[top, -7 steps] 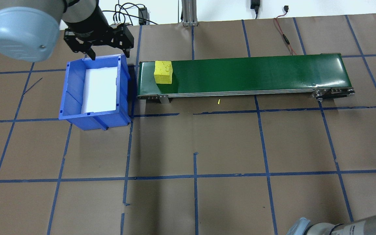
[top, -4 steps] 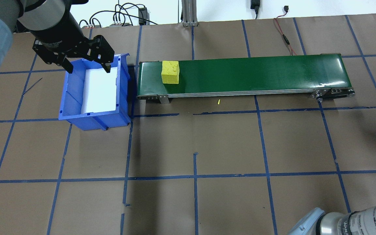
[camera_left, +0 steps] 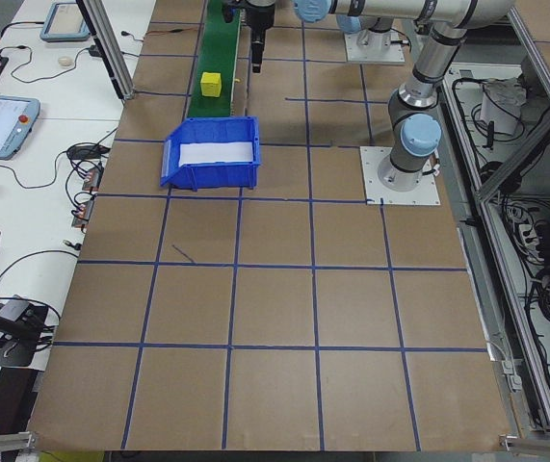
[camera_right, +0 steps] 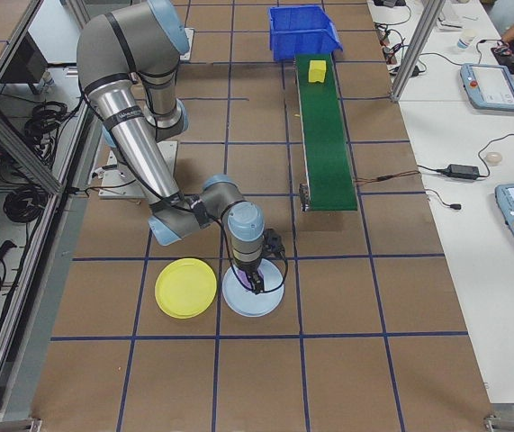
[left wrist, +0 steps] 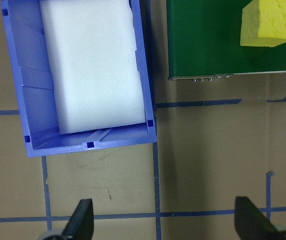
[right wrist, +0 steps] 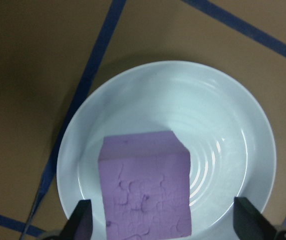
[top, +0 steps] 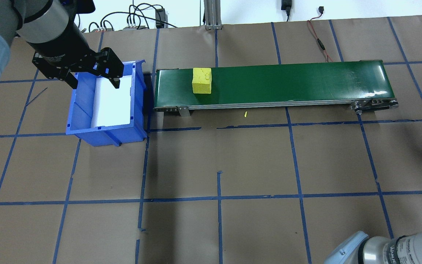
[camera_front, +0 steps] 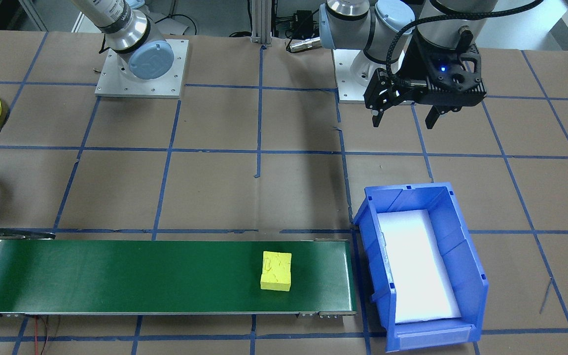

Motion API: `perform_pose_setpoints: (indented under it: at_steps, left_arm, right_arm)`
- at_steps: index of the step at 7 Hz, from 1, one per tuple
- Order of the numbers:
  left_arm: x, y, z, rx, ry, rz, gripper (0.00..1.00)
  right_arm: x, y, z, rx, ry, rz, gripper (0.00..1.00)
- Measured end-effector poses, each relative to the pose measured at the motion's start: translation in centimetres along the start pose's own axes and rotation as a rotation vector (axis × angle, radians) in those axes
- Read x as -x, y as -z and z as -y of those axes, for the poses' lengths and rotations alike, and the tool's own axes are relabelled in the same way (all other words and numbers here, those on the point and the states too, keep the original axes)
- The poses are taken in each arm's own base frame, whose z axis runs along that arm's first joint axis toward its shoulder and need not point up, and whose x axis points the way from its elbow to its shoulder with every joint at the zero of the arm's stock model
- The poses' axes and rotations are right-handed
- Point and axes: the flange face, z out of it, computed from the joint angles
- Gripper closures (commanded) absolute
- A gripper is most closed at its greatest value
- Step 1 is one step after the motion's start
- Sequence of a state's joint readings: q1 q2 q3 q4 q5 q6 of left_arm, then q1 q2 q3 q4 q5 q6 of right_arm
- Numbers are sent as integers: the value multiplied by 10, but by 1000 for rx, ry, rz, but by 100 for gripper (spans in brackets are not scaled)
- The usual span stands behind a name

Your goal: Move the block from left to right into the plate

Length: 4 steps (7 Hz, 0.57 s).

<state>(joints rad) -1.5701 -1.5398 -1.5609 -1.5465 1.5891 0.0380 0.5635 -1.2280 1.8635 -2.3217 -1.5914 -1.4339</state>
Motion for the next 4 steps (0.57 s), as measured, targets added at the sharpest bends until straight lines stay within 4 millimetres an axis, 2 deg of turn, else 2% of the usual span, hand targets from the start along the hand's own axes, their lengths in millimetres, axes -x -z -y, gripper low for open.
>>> perform_pose_setpoints:
  at_steps: [1,2,4]
  left_arm:
    - [1,2,0,1,-7,6,0]
    - [7,3,1,1,1,5,0]
    - [17,1,3,3,23,-15,0]
  right_arm:
    - [15,28,29,-25,-12,-18,0]
    - [41,53,70,-43,-24,-16,0]
    - [107,80,160,-79,-55,3,0]
